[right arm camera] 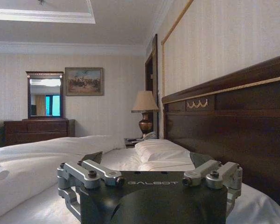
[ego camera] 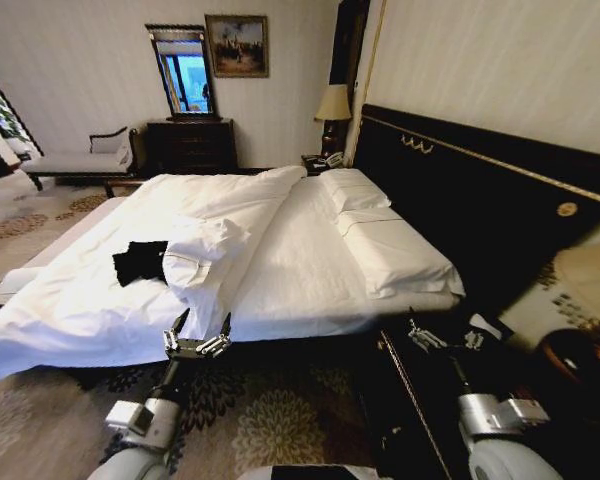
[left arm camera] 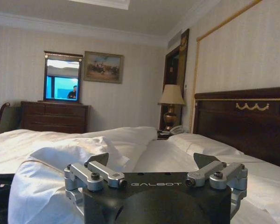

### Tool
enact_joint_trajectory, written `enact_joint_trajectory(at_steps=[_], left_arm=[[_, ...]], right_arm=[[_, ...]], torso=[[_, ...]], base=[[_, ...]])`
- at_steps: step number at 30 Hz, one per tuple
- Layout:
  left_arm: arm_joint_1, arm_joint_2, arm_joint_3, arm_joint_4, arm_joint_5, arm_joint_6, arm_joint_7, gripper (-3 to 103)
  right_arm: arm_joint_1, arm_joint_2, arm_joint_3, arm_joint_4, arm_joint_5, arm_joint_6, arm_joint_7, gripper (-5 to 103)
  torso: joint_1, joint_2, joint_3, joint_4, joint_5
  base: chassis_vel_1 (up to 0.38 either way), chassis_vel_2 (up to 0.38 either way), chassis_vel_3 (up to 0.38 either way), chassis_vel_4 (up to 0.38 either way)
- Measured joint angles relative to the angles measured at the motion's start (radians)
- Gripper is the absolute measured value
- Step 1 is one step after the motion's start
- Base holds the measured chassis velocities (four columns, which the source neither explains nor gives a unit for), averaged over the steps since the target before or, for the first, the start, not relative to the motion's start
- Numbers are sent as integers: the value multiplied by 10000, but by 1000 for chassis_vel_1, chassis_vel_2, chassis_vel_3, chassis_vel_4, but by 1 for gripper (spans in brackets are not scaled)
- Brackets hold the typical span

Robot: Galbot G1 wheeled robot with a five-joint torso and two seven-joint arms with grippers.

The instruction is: Fold the clothes on the bed.

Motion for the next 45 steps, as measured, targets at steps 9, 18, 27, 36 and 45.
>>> enact_joint_trajectory(at_steps=[9, 18, 27, 36, 45], left_arm=[[24, -108, 84, 40, 83, 8, -29, 100], [-18, -67, 119, 114, 123, 11, -31, 100], [-17, 104, 49, 168, 84, 12, -31, 100], [-53, 242, -63, 208, -38, 0, -33, 100], [-122, 279, -59, 216, -126, -26, -59, 100]], right_arm=[[36, -2, -46, -69, 86, 125, -19, 100], [45, -33, -45, -109, 145, 160, -20, 100], [94, 86, -162, -267, 128, 362, -115, 100], [94, 190, -232, -328, 306, 743, -416, 100], [-11, 294, -77, -385, -68, 863, -668, 100]], torso=[[-1, 1, 0, -1, 0], [-2, 1, 0, 0, 0], [-2, 1, -1, 0, 0], [3, -1, 1, 1, -1], [-6, 3, -2, -1, 0]], base=[[-173, 164, 164, -169], [-129, 147, 131, -138], [-138, 118, 132, -130], [-63, 83, 71, -74], [0, 0, 0, 0]])
